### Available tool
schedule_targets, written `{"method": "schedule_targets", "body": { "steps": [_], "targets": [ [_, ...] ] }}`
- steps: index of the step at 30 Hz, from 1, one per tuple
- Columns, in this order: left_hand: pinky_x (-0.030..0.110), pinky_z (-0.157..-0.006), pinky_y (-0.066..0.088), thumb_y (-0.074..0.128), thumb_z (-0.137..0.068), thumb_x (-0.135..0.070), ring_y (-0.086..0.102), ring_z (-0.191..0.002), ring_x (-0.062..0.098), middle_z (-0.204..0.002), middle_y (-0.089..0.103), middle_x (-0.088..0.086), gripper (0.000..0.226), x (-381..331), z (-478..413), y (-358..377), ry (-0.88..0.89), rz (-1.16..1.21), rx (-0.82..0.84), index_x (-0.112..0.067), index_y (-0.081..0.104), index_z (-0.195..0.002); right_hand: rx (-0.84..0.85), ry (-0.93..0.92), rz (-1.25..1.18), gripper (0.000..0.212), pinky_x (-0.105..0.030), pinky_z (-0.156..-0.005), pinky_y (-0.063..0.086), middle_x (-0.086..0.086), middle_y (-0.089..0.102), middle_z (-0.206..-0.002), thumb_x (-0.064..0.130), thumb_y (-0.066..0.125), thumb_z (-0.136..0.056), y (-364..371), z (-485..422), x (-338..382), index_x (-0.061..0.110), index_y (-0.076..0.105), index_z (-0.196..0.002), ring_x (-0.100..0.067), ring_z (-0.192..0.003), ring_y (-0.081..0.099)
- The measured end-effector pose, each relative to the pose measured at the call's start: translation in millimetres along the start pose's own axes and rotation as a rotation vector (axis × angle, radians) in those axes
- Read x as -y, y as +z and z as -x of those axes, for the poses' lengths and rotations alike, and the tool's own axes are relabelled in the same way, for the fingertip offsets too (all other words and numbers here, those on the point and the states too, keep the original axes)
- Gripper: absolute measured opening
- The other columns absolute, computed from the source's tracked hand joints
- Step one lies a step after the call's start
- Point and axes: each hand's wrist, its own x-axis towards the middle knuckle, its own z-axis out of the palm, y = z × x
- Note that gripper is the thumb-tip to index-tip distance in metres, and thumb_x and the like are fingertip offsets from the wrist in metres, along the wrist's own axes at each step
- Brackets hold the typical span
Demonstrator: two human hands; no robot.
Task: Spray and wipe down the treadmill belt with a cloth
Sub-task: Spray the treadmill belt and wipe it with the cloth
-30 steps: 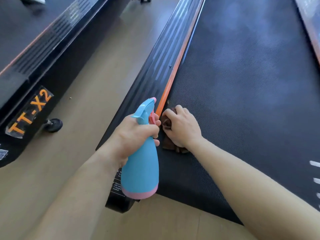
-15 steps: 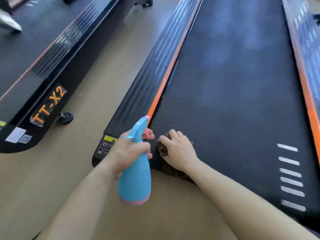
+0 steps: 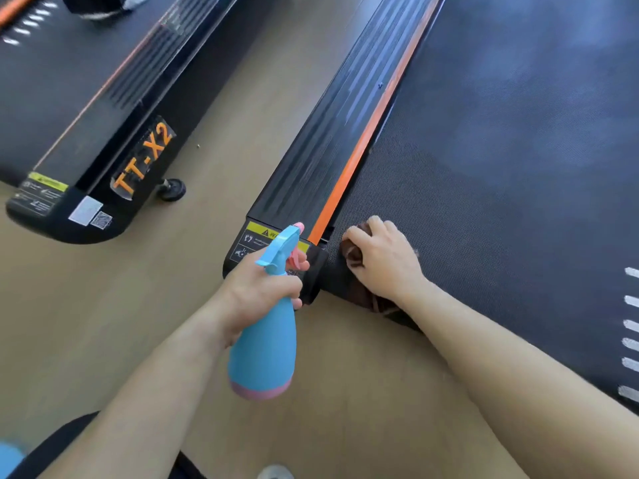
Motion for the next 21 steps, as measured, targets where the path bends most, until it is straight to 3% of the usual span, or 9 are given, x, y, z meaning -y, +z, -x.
{"method": "schedule_targets", "body": {
  "steps": [5, 9, 12, 18, 21],
  "targets": [
    [0.021, -0.062, 0.055, 0.061, -0.075, -0.006, 0.066, -0.083, 0.026, -0.124, 0.068, 0.002, 0.078, 2, -3, -1, 0.045, 0.018, 0.044, -0.056, 0.06, -0.134, 0.055, 0.113, -0.035, 0.035, -0.047, -0.083, 0.048, -0.015, 0.052, -0.113, 0.031, 0.067, -0.088, -2, -31, 10, 0.021, 0.061, -0.12, -0.038, -0.099, 0.05],
    [0.023, -0.064, 0.054, 0.06, -0.07, -0.01, 0.07, -0.074, 0.022, -0.123, 0.069, 0.0, 0.074, -2, -5, -1, 0.043, -0.013, 0.087, -0.057, 0.063, -0.127, 0.152, -0.209, -0.026, 0.039, -0.045, -0.079, 0.05, -0.011, 0.052, -0.109, 0.029, 0.07, -0.081, -13, 12, 6, 0.024, 0.062, -0.119, -0.032, -0.089, 0.049],
    [0.025, -0.067, 0.054, 0.06, -0.064, -0.015, 0.071, -0.07, 0.021, -0.121, 0.072, -0.002, 0.061, -6, -9, -3, 0.007, -0.04, 0.09, -0.04, 0.069, -0.119, 0.212, -0.309, 0.014, 0.04, -0.041, -0.077, 0.046, -0.009, 0.052, -0.106, 0.029, 0.071, -0.079, -16, 12, -3, 0.026, 0.062, -0.117, -0.03, -0.087, 0.048],
    [0.03, -0.072, 0.057, 0.061, -0.064, -0.016, 0.073, -0.071, 0.021, -0.119, 0.073, -0.004, 0.053, -1, -13, -5, -0.007, -0.096, 0.092, -0.032, 0.07, -0.113, 0.084, 0.043, -0.026, 0.036, -0.049, -0.087, 0.048, -0.016, 0.055, -0.112, 0.022, 0.067, -0.085, 2, -46, 14, 0.017, 0.062, -0.12, -0.038, -0.099, 0.05],
    [0.035, -0.079, 0.06, 0.061, -0.064, -0.017, 0.074, -0.072, 0.02, -0.119, 0.073, -0.004, 0.054, 0, -14, -8, -0.01, -0.117, 0.098, -0.035, 0.07, -0.114, 0.071, 0.012, -0.061, 0.038, -0.048, -0.086, 0.048, -0.011, 0.057, -0.112, 0.02, 0.07, -0.082, -1, -25, 18, 0.021, 0.063, -0.119, -0.034, -0.096, 0.049]
  ]
}}
